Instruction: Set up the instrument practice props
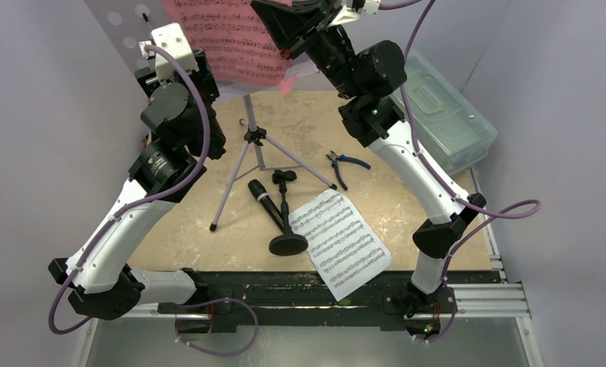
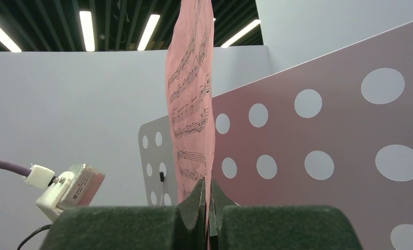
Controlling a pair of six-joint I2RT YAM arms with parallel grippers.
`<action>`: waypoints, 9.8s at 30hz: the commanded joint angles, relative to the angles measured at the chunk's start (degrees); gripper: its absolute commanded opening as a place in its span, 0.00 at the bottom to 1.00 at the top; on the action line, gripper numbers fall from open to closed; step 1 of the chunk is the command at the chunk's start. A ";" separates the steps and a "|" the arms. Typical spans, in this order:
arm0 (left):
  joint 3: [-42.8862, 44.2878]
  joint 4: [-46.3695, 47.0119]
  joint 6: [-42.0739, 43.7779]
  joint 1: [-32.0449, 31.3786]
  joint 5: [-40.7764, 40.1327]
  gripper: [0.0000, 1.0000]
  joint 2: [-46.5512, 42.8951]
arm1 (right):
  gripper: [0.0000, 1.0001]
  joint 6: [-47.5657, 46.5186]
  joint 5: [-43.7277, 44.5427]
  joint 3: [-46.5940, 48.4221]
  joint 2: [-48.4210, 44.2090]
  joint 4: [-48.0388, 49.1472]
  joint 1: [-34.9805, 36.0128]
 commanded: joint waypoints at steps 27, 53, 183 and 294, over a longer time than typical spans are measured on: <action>-3.68 20.51 11.20 0.25 0.44 0.05 -1.26 | 0.00 -0.03 -0.71 11.13 5.11 -1.89 1.62; -18.93 37.04 13.64 0.26 13.61 0.00 -12.71 | 0.00 -2.77 0.29 13.21 11.28 -0.77 2.92; -41.08 0.59 -42.14 -12.69 76.72 0.89 -8.26 | 0.00 -2.27 -29.55 -79.76 -35.86 -28.87 -32.12; -29.85 -0.67 -39.38 -12.34 53.89 0.71 -24.42 | 0.00 58.48 -25.85 -92.30 -43.88 62.51 -23.47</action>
